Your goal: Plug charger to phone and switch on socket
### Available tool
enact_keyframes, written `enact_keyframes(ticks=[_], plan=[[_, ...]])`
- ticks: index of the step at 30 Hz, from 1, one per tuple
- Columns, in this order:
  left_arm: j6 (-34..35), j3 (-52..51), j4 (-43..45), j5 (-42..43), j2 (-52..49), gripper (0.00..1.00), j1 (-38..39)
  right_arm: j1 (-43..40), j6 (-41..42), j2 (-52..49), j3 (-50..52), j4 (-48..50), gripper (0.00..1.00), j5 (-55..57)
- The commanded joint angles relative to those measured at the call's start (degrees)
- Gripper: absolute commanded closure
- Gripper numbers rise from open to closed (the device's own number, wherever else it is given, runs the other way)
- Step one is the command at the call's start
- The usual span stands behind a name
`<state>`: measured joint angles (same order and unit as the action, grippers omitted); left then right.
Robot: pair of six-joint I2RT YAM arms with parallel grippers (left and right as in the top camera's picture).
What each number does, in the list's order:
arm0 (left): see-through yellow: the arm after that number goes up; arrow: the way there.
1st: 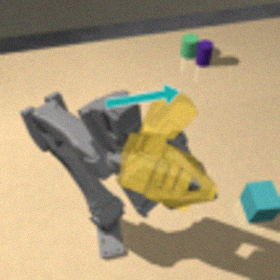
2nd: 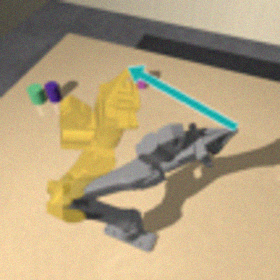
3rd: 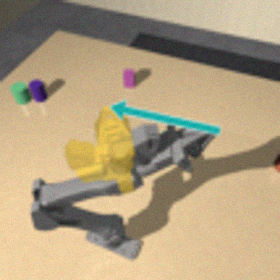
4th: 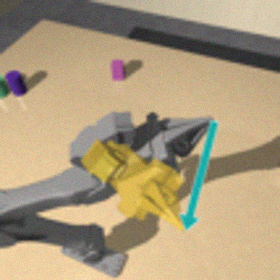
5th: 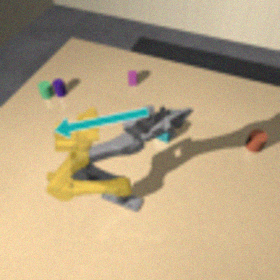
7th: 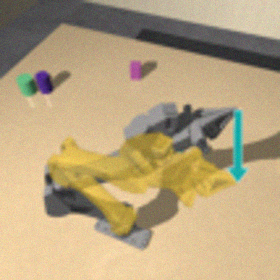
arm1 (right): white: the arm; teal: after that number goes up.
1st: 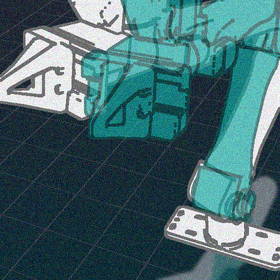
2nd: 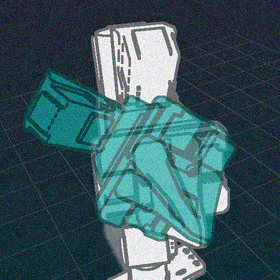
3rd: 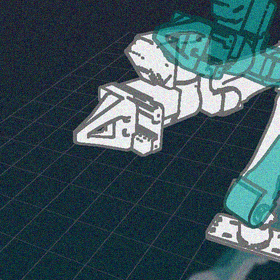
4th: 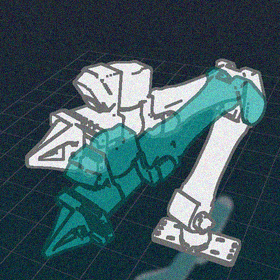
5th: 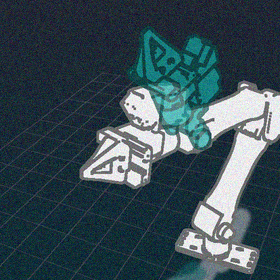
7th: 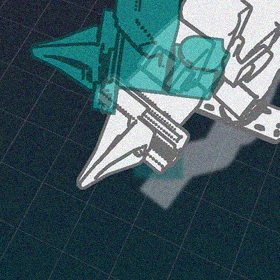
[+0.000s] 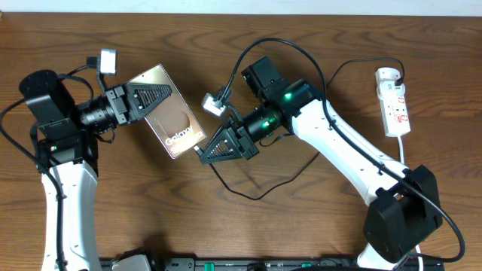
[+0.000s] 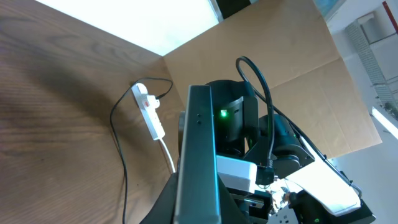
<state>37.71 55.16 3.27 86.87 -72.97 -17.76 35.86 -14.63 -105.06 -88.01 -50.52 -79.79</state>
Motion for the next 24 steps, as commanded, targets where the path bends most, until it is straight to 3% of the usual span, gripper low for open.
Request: enact_keyframes(ticks=[1,24], plan=[[1.16,0.42,0.52,0.96,0.59,0.93,0.17,1.11,-1.31,-0.09,-0.26,0.57,0.99,-2.05],[6.1,0.42,1.57,-0.55,0.59,0.93,0.17,1.75,-1.46,-2.58,-0.26,2.93,0.99,-3.78]])
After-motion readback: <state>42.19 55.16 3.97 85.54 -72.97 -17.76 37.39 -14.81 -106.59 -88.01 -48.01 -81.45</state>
